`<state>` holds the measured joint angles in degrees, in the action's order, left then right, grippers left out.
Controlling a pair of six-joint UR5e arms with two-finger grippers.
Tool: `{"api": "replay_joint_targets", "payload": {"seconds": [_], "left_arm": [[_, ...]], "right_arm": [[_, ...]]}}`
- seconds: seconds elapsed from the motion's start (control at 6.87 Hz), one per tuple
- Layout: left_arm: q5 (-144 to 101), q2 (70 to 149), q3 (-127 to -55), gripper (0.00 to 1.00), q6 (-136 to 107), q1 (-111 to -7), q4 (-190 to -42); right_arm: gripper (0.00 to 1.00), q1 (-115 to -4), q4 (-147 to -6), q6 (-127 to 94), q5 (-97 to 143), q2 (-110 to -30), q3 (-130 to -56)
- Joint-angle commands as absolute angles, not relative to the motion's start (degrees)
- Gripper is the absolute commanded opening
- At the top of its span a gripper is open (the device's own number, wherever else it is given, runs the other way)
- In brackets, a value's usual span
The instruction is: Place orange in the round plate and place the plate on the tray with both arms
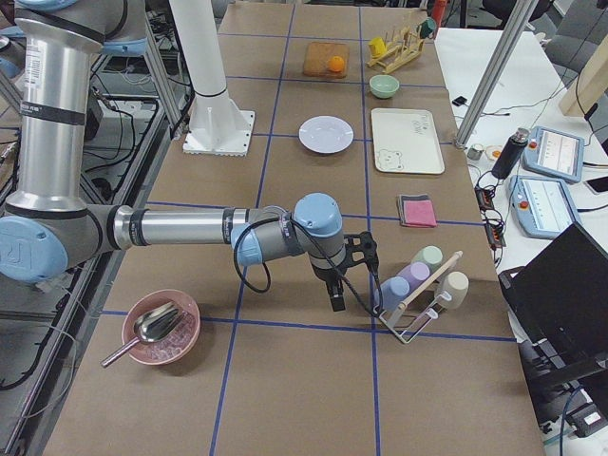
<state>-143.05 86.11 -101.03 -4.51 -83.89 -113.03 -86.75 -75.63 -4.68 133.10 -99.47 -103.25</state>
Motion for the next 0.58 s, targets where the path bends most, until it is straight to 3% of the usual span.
{"api": "replay_joint_targets", "payload": {"seconds": [0.0,0.44], "left_arm": [[-136.92,86.57,-100.90,0.98,-26.77,-72.05,-126.83],[-122.44,89.03,-100.29,0.98,-40.40,-55.75,-129.20]], "right_arm": [[1.00,-81.76,-73.75,-13.24,131.67,-100.10,-105.81],[1.00,-81.39,-72.42,-14.85,130.87,-100.90,-105.91]]}}
